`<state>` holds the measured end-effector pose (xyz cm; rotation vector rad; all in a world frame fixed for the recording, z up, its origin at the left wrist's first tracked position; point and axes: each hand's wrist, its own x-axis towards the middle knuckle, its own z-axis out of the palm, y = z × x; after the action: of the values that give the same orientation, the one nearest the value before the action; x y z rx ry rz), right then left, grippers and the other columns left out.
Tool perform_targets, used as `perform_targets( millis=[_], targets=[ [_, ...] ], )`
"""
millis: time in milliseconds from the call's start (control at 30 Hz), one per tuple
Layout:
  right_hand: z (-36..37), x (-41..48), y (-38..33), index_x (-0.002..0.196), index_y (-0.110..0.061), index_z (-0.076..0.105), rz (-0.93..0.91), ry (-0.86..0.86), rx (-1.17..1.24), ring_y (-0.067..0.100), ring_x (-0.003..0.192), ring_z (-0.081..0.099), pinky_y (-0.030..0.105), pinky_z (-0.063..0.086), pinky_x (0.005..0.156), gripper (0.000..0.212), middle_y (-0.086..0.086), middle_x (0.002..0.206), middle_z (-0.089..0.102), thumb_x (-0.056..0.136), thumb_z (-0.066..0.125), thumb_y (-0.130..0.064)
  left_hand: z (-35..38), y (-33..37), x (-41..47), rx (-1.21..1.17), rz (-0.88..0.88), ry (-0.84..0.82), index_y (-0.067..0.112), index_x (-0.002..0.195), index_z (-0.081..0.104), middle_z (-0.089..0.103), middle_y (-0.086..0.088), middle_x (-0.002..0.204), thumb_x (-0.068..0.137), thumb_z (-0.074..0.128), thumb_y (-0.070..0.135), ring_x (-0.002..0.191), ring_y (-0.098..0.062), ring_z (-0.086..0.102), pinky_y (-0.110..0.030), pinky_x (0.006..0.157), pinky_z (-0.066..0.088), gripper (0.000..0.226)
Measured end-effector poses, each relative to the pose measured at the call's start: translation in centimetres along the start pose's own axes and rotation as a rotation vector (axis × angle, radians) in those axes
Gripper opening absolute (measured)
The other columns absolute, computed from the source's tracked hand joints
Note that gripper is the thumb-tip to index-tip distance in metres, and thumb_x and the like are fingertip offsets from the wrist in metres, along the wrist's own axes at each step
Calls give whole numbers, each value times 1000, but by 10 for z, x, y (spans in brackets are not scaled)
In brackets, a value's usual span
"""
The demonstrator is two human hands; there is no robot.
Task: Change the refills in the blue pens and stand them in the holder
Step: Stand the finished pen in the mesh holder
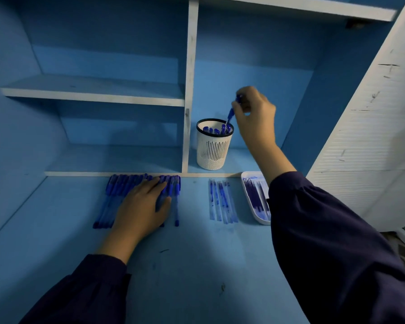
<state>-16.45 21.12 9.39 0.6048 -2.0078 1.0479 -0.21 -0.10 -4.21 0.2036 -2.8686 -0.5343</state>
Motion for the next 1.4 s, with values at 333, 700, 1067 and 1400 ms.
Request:
perform_targets(
  millis=[333,700,1067,1400],
  targets=[
    [5,-39,25,126,-2,60,99,-182,-76,27,101,62,21,45,86,33,18,113,65,97,44,-3,1,-1,1,28,33,1,21,149,42,32,-1,159,102,43,40,148,-25,24,-40,119,20,51],
    [11,-140,-29,114,-10,66,476,-361,127,11,78,61,20,50,81,24,0,89,66,91,59,-14,-3,-3,-18,30,85,65,19,141,53,46,0,150,98,28,45,140,-24,39,-38,114,30,56],
    [42,-186,-71,115,-11,68,319,-677,9,23,87,61,19,44,79,31,10,101,62,84,69,-17,-4,-20,-39,58,83,40,16,142,51,44,-3,152,99,38,37,140,-27,39,-43,114,32,50],
    [27,-182,-65,108,-11,71,503,-666,12,19,87,64,7,39,65,30,7,92,71,81,61,-3,0,-21,-39,33,73,44,21,146,46,36,0,156,103,40,34,145,-23,30,-39,117,23,46]
  ],
)
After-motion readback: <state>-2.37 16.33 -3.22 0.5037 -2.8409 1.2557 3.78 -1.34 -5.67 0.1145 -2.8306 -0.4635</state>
